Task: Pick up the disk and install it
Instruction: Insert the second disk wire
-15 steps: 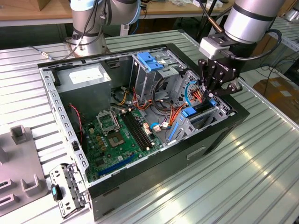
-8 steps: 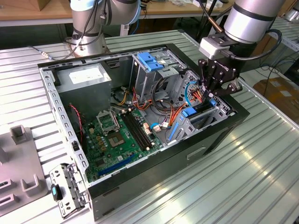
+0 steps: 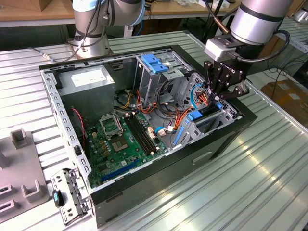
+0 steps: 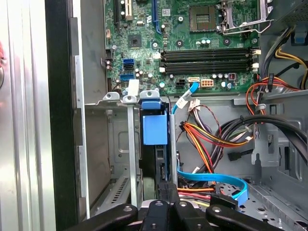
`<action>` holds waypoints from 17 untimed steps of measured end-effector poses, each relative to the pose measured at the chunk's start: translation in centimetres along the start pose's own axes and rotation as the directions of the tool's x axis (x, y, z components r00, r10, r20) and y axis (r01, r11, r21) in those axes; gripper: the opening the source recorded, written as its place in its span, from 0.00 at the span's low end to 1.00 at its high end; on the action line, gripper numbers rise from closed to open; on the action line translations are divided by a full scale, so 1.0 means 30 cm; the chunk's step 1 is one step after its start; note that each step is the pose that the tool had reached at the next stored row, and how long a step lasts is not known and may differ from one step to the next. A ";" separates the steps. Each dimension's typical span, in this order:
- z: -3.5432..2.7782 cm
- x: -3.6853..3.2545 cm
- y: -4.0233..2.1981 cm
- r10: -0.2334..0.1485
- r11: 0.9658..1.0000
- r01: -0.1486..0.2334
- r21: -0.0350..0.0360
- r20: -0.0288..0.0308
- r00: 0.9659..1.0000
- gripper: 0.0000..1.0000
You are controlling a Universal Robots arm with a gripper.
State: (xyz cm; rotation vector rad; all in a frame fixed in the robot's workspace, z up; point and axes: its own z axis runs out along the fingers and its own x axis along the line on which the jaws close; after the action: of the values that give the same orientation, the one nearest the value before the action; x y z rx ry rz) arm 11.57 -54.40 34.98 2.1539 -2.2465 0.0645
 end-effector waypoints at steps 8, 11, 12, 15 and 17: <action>0.000 0.001 0.031 0.000 1.000 0.000 0.000 0.000 1.000 0.11; 0.000 0.002 0.039 0.000 1.000 0.000 0.000 0.000 1.000 0.11; 0.000 0.002 0.040 0.000 1.000 0.000 0.000 0.000 1.000 0.11; -0.006 0.002 0.040 0.000 1.000 0.000 0.000 0.001 1.000 0.11; -0.014 0.002 0.039 0.000 1.000 0.000 0.000 0.001 1.000 0.11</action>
State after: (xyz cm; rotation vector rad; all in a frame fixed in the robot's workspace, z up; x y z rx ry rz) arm 10.39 -54.39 35.39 2.1545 -2.2471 0.0631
